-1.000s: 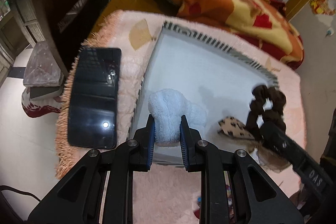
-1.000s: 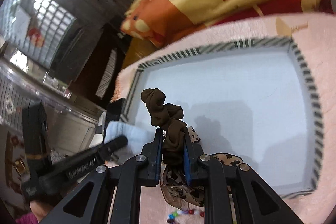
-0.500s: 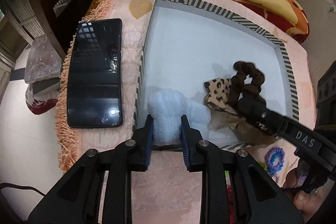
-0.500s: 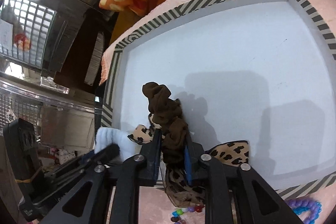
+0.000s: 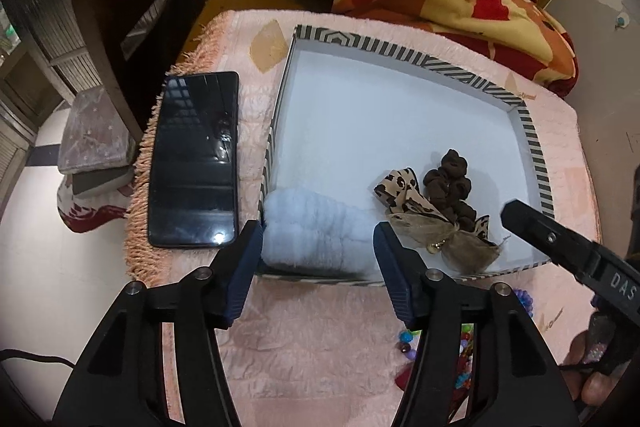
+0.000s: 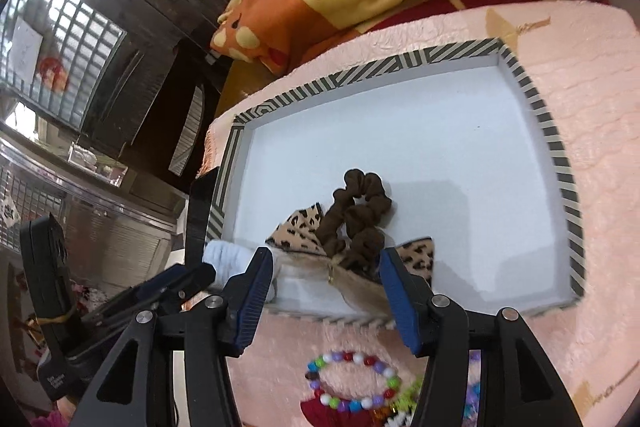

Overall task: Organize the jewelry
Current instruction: 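Carry both scrunchies into the striped tray and open both tools, then withdraw both tools from the tray back over the bracelets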

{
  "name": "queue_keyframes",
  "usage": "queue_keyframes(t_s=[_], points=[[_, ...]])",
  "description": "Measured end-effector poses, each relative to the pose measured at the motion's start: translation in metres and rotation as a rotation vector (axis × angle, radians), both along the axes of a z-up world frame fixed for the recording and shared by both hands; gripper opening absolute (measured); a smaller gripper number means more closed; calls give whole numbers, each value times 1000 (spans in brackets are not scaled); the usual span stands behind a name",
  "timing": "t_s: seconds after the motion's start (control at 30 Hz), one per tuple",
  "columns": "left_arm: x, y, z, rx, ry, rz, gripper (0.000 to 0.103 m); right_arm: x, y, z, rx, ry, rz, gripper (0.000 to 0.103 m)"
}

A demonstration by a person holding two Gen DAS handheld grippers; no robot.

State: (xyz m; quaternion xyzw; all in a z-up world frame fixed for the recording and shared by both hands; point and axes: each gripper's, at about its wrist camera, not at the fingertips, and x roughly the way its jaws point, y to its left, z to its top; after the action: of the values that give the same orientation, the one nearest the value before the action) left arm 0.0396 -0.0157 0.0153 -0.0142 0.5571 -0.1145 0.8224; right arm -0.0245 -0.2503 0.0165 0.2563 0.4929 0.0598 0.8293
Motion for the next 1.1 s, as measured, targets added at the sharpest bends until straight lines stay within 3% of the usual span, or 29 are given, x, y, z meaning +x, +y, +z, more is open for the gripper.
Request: queue_keyframes(t_s=[0.2,0.33,1.1], points=[[-20,-3,10,33,-47,5,58,-27,6,13,-85,-29,13,54],[-39,-7,13,52,-67,7,58,-49,5,18,-103,-43,9,64],[-149,-38,29,100,-132,2,58,-162,-18,27,-294,-76,-16,64]])
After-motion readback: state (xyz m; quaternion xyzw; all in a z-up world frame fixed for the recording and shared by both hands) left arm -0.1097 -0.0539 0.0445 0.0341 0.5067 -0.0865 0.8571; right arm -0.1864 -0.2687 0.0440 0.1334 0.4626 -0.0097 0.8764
